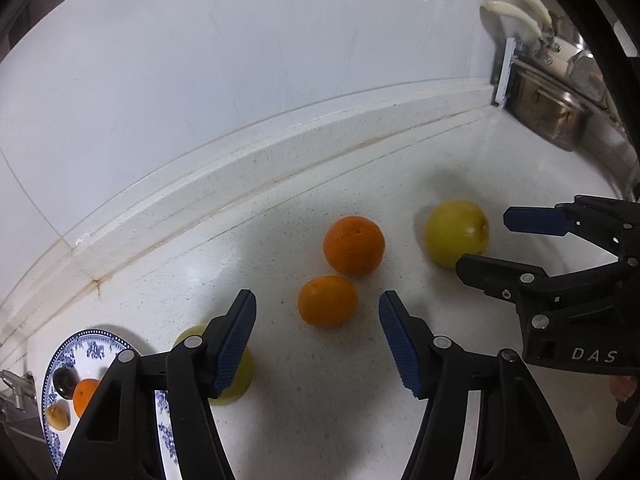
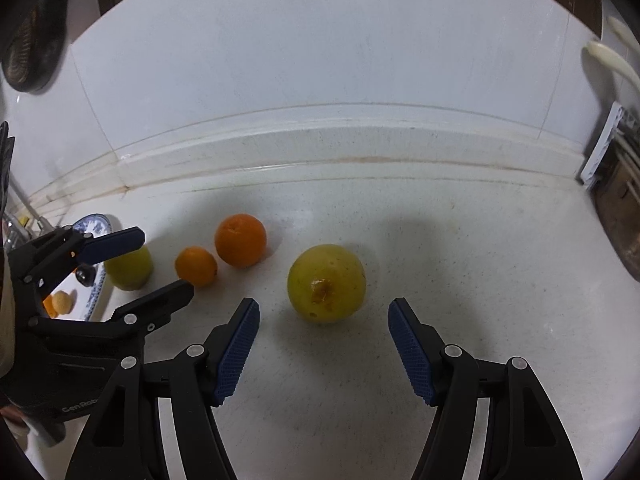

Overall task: Organize fruits
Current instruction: 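Withdraw both tools from the plate toward the remaining fruits, then grasp an orange with the left tool while the right tool grasps a yellow-green fruit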

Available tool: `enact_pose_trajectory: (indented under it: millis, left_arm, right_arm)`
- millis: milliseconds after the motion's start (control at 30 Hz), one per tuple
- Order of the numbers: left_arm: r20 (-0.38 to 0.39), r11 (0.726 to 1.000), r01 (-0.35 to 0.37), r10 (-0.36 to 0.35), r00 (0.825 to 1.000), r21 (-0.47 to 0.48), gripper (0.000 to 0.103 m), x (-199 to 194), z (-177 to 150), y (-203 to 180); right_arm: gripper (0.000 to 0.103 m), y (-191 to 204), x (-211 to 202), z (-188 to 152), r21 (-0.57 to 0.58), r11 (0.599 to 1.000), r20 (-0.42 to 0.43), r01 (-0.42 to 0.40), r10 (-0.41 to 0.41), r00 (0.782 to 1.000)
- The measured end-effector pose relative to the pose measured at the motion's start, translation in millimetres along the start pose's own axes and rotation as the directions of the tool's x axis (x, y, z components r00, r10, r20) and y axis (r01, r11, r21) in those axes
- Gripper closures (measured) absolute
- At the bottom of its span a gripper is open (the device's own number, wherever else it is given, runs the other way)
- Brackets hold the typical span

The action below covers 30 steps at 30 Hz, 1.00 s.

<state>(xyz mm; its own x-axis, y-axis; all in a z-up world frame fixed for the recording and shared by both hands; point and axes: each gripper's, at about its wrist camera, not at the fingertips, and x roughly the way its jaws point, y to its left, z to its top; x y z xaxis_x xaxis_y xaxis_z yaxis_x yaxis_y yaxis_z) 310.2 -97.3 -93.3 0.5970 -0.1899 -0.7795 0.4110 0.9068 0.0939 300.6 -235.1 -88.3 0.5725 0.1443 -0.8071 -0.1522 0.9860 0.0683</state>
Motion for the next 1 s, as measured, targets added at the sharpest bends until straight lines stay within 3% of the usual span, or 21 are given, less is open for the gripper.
enact_pose_trajectory:
  millis: [400, 567, 667, 1000]
  left_arm:
    - [-0.064, 0.998, -0.042, 0.046, 0.997, 0.05, 0.058, 28.1, 3.7, -10.9]
    - [-0.073, 0.999, -0.032, 0.035, 0.997, 0.042, 0.067, 29.8, 1.5, -9.4]
    - [-0.074, 0.999, -0.031, 0.034, 0.997, 0.04, 0.068, 29.7, 3.3, -10.7]
    - [-0.029, 0.999, 0.005, -0.006, 1.0, -0.038, 0.068, 0.8, 0.1, 0.4]
  right_arm:
    - [0.037, -4.4, 22.9, 5.3, 0.009, 1.0, -0.036, -0.02, 0.021, 0.999]
    - [0.049, -2.4, 31.0, 4.3, 0.006, 1.0, -0.053, -0.025, 0.025, 0.998]
    - [0.054, -1.9, 33.0, 3.6, 0.007, 0.999, -0.054, -0.043, 0.043, 0.998]
    - [0.055, 4.3, 23.9, -3.8, 0.011, 0.999, 0.006, -0.053, 0.053, 0.999]
